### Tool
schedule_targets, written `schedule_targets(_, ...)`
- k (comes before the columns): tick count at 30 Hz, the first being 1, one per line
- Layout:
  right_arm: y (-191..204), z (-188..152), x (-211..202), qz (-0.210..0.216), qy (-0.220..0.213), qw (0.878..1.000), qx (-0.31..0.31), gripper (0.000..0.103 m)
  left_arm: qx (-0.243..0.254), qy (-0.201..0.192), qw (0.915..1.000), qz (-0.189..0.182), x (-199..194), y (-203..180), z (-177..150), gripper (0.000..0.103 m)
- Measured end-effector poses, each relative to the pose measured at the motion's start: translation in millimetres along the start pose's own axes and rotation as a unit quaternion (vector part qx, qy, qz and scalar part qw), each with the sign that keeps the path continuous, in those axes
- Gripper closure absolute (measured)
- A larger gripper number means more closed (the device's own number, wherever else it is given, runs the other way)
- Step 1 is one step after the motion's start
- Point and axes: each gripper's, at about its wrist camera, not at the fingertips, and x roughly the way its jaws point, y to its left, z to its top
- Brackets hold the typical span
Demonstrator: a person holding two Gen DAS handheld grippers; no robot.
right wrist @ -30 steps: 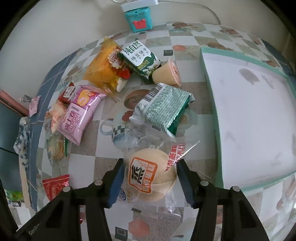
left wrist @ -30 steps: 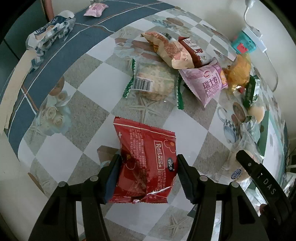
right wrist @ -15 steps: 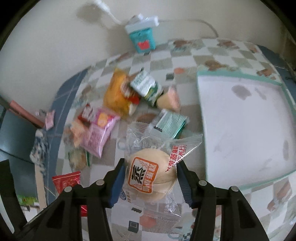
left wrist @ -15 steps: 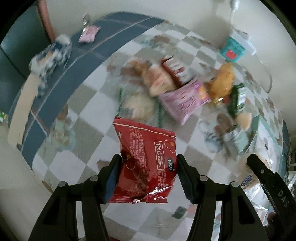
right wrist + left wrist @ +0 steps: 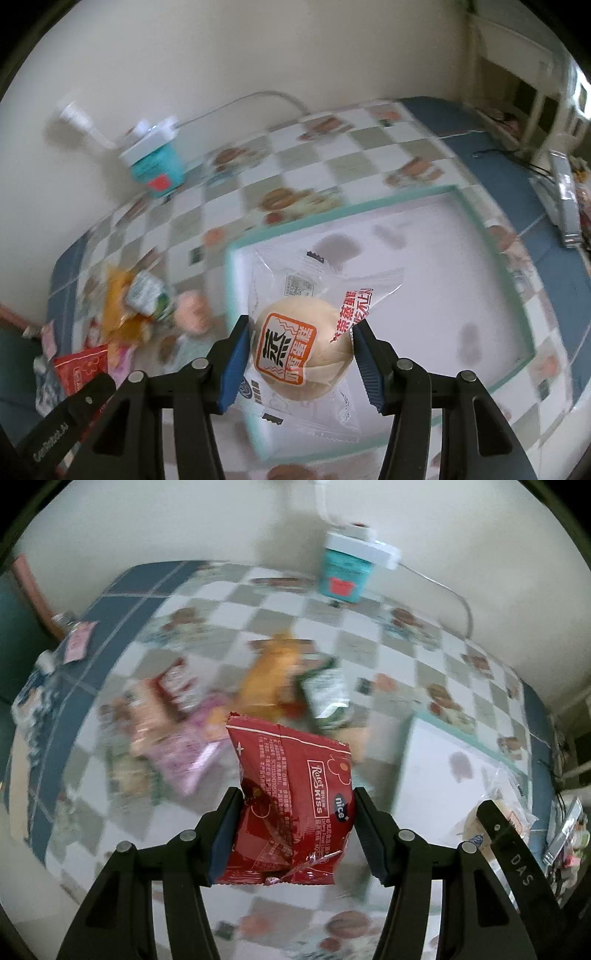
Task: Organize snacks
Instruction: 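Carry the red bag and bun into the white tray and release both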
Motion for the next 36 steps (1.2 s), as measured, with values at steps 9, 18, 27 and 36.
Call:
schedule_targets(9,-68,32,22,-0.057,-0.003,0.997,0.059,0.046,0.051,-0.003,0.9982,-0.029,26,-81,6,0.041)
schedule_targets(18,-106,51,36,-0.088,-0.002,0.992,0.094,0.046,0.091,-0.009,0.9942,-0.057,56,-135,9,0.041)
schedule_targets(27,-108,55,36,-0.092,-0.002,0.991,0.095,0.037,0.096,-0.006,0.9933,-0.065,60,-140,10,0.021)
schedule_targets(36,-99,54,17,-0.097,-0.006,0.992,0.078,0.026,0.040,-0.001,0.9983,-0.043,42,-93,21,0.014)
